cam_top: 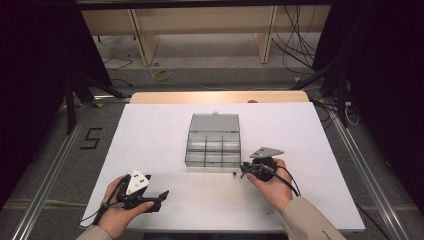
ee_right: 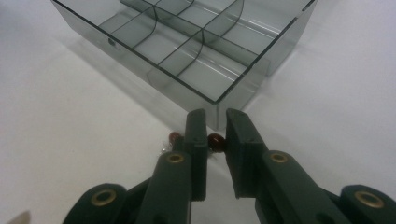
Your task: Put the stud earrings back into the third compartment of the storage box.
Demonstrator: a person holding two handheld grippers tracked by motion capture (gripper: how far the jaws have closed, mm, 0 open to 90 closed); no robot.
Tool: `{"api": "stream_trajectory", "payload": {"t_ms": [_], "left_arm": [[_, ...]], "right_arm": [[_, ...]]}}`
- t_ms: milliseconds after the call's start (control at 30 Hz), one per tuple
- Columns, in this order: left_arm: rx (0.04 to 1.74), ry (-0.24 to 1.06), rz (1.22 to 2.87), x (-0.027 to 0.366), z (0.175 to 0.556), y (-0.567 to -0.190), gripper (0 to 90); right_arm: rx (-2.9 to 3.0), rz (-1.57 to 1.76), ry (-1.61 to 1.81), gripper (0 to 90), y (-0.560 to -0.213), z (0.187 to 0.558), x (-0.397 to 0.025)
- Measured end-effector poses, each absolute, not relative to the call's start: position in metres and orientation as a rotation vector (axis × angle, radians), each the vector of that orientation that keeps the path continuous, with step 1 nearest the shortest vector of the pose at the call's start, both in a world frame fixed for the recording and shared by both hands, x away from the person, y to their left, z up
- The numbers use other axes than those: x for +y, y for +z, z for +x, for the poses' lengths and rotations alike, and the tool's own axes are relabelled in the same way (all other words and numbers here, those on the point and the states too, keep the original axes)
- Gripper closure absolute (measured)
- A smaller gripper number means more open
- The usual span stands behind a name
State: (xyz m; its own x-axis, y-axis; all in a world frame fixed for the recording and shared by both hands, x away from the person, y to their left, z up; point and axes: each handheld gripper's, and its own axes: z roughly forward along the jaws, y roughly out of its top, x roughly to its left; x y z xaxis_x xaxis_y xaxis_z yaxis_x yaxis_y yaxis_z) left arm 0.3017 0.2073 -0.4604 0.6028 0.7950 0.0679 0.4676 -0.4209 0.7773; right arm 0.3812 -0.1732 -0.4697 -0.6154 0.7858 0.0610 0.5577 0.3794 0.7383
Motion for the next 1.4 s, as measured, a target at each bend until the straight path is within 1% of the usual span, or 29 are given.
{"api": "stream_trajectory", "payload": {"t_ms": [1400], "left_arm": [[0.993, 0.562, 2.090, 0.206, 0.302, -0.461, 19.8]], "right_arm": [[2.207, 1.143, 1.231, 79.6, -0.448, 0.382, -0.183]]}}
